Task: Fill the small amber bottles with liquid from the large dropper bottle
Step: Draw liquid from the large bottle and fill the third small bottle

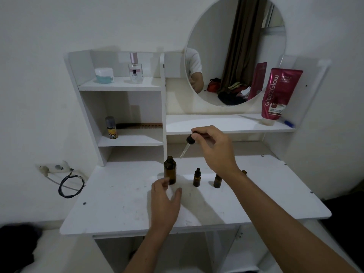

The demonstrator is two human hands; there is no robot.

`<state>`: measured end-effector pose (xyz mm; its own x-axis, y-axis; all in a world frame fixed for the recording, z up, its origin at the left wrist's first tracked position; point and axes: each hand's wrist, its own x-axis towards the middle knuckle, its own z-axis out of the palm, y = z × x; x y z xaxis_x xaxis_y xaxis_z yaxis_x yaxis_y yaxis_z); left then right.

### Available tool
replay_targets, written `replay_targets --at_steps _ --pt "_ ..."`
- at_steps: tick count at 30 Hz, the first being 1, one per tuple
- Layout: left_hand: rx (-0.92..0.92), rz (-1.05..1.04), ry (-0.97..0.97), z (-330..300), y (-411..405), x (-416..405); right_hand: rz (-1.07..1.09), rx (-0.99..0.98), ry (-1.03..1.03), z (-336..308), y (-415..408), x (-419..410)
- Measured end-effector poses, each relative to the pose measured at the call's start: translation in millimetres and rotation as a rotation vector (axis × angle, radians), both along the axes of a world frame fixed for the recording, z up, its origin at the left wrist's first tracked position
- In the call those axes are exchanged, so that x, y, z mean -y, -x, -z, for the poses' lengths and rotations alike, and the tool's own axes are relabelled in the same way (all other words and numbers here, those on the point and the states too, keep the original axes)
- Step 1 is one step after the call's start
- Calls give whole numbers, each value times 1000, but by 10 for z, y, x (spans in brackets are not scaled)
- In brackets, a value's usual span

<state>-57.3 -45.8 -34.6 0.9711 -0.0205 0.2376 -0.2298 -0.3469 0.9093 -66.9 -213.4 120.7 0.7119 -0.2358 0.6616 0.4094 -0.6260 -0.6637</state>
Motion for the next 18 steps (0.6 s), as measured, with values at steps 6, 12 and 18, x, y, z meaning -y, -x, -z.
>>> replay_targets --at_steps 6,12,18 --pt "10 129 9 16 355 414 83 15 -30 107 430 414" --pt "50 386 -84 45 583 940 227 -11 -55 178 830 973" --pt "59 509 -104 -29 626 1440 354 -49 -65 288 1027 1398"
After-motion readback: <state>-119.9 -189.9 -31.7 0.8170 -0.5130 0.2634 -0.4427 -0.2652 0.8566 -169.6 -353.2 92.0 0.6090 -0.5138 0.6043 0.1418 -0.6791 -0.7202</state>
